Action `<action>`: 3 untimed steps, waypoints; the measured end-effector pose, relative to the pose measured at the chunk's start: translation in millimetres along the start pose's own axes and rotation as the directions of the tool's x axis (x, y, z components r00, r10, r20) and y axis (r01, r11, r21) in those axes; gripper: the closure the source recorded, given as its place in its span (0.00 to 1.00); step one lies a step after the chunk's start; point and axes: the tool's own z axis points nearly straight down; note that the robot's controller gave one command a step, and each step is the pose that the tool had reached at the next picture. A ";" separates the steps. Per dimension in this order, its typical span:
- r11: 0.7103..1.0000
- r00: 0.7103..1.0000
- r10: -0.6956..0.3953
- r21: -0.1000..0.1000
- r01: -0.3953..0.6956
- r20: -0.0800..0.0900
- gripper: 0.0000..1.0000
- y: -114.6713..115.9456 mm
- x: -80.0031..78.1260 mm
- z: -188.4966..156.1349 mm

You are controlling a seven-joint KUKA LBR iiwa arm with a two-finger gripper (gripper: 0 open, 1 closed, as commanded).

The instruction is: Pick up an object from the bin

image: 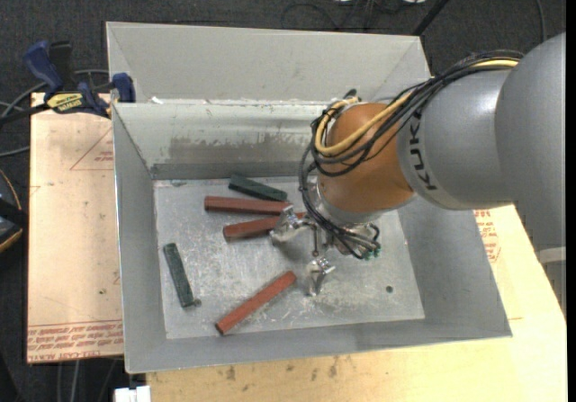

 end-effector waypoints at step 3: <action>0.987 0.987 -0.161 -0.002 0.161 0.007 1.00 82.0 18.8 -1.7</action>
Offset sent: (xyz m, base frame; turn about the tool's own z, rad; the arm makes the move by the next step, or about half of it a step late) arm -0.0596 0.0615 -0.0062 -0.1621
